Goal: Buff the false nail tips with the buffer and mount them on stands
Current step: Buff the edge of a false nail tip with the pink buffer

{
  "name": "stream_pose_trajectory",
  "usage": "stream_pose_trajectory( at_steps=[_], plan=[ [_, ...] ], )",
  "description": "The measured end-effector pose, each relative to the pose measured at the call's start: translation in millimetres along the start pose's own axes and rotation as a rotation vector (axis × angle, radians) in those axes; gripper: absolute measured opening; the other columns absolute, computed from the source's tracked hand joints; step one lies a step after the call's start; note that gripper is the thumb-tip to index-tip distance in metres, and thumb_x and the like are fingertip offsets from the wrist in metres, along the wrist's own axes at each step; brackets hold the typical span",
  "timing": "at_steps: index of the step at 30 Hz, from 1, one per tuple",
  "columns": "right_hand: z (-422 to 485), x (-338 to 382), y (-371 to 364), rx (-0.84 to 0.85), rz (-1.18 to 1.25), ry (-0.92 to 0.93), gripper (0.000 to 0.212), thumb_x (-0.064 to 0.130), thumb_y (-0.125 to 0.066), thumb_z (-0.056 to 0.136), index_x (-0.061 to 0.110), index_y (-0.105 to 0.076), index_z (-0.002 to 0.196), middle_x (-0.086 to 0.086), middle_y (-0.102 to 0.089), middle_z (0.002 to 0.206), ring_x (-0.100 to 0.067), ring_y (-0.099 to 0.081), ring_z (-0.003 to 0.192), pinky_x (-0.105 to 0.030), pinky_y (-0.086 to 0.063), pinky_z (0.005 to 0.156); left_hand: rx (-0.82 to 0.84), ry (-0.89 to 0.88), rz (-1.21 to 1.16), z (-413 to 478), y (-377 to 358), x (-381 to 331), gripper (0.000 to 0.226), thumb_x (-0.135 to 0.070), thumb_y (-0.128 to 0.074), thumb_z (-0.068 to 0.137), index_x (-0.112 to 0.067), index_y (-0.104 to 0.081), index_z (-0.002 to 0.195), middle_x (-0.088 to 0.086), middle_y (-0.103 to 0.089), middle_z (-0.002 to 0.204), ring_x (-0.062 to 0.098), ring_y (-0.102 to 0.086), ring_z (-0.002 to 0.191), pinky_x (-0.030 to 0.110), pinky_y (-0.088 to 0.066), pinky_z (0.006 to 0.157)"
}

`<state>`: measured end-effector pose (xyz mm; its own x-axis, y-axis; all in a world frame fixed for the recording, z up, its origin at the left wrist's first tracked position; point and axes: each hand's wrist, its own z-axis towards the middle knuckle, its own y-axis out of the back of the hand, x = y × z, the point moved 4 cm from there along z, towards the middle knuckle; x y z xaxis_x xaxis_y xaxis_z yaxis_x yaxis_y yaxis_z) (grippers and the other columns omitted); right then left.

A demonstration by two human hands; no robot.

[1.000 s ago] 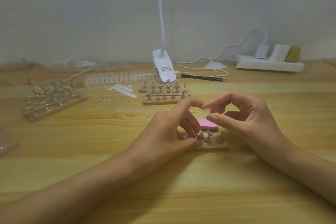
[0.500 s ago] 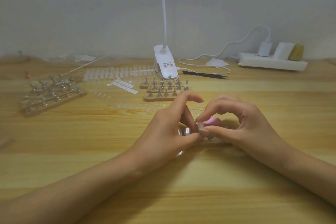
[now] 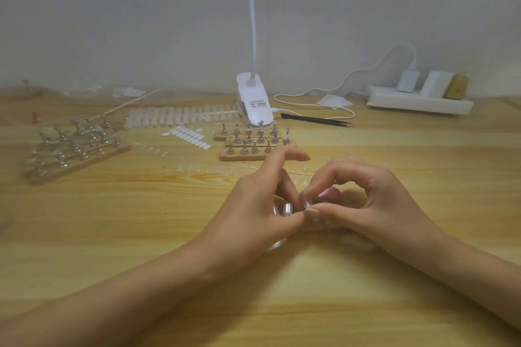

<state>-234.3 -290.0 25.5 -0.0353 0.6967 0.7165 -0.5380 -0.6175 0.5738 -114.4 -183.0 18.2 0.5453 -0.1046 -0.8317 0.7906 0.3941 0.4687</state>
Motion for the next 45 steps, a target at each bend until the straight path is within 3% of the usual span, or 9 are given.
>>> stream_pose_trajectory(
  at_steps=[18, 20, 25, 29, 34, 38, 40, 43, 45],
  plan=[
    [-2, 4, 1, -0.036, -0.104, 0.076, 0.011, 0.036, -0.079, 0.073, 0.03, -0.073, 0.079, 0.017, -0.07, 0.085, -0.015, -0.06, 0.096, -0.033, -0.047, 0.084, -0.008, 0.026, -0.01, -1, 2, -1, 0.066, -0.018, -0.08, 0.079, -0.031, -0.043, 0.132, -0.014, -0.065, 0.069, -0.005, -0.059, 0.064, 0.007, -0.039, 0.063],
    [-2, 1, 1, -0.007, -0.069, 0.03, 0.014, 0.043, -0.077, 0.073, 0.031, -0.074, 0.081, 0.016, -0.07, 0.087, -0.014, -0.06, 0.098, -0.03, -0.05, 0.083, -0.009, 0.018, -0.006, -1, 1, -2, 0.065, -0.018, -0.08, 0.079, -0.031, -0.044, 0.132, -0.016, -0.064, 0.068, -0.007, -0.057, 0.061, 0.006, -0.038, 0.061],
    [6, -9, 1, 0.004, 0.357, -0.214, 0.017, 0.038, -0.071, 0.088, 0.028, -0.075, 0.1, -0.003, -0.072, 0.09, -0.014, -0.073, 0.088, -0.022, -0.056, 0.074, -0.006, 0.001, 0.014, -2, 0, -1, 0.063, -0.01, -0.078, 0.08, -0.035, -0.045, 0.126, -0.014, -0.066, 0.071, -0.006, -0.058, 0.061, 0.005, -0.038, 0.059],
    [11, -12, -7, 0.097, 0.282, -0.287, 0.022, 0.027, -0.072, 0.086, 0.032, -0.069, 0.107, 0.008, -0.068, 0.085, -0.009, -0.06, 0.075, -0.028, -0.049, 0.065, -0.013, 0.003, 0.008, -1, -1, 1, 0.063, -0.009, -0.078, 0.079, -0.034, -0.044, 0.126, -0.014, -0.065, 0.07, -0.005, -0.058, 0.062, 0.006, -0.038, 0.06],
    [15, -11, -7, 0.132, 0.306, -0.314, 0.031, 0.018, -0.077, 0.082, 0.03, -0.069, 0.109, 0.012, -0.065, 0.08, -0.007, -0.053, 0.07, -0.02, -0.044, 0.056, -0.021, -0.021, 0.028, -1, -1, 0, 0.07, -0.007, -0.077, 0.079, -0.034, -0.041, 0.132, -0.016, -0.064, 0.069, -0.005, -0.058, 0.063, 0.008, -0.038, 0.062],
    [15, -12, -8, 0.124, 0.313, -0.302, 0.037, 0.031, -0.08, 0.073, 0.032, -0.069, 0.108, 0.013, -0.063, 0.08, -0.005, -0.053, 0.068, -0.018, -0.044, 0.057, -0.022, -0.027, 0.033, -2, -1, -2, 0.072, -0.006, -0.076, 0.08, -0.035, -0.039, 0.135, -0.011, -0.064, 0.072, -0.002, -0.061, 0.068, 0.009, -0.04, 0.064],
    [13, -13, -6, 0.104, 0.32, -0.295, 0.037, 0.038, -0.083, 0.073, 0.037, -0.07, 0.108, 0.014, -0.066, 0.088, -0.004, -0.059, 0.075, -0.019, -0.049, 0.065, -0.001, -0.039, 0.05, -1, -1, -3, 0.077, -0.006, -0.077, 0.079, -0.038, -0.036, 0.137, -0.01, -0.065, 0.075, -0.002, -0.061, 0.068, 0.011, -0.042, 0.065],
    [14, -19, 9, -0.029, 0.277, -0.249, 0.021, 0.041, -0.072, 0.086, 0.038, -0.072, 0.106, 0.014, -0.071, 0.105, -0.007, -0.064, 0.101, -0.023, -0.051, 0.084, 0.072, -0.027, -0.002, 1, 2, -5, 0.095, -0.021, -0.085, 0.074, -0.047, -0.026, 0.143, -0.009, -0.068, 0.08, -0.001, -0.061, 0.061, 0.012, -0.044, 0.062],
    [18, -23, 22, -0.097, 0.008, -0.173, 0.015, 0.038, -0.068, 0.088, 0.036, -0.073, 0.102, 0.015, -0.069, 0.104, -0.005, -0.058, 0.102, -0.018, -0.042, 0.082, 0.083, 0.012, -0.055, 6, 9, -6, 0.096, -0.047, -0.08, 0.071, -0.051, -0.019, 0.145, -0.009, -0.071, 0.085, 0.0, -0.066, 0.067, 0.011, -0.047, 0.063]
  ],
)
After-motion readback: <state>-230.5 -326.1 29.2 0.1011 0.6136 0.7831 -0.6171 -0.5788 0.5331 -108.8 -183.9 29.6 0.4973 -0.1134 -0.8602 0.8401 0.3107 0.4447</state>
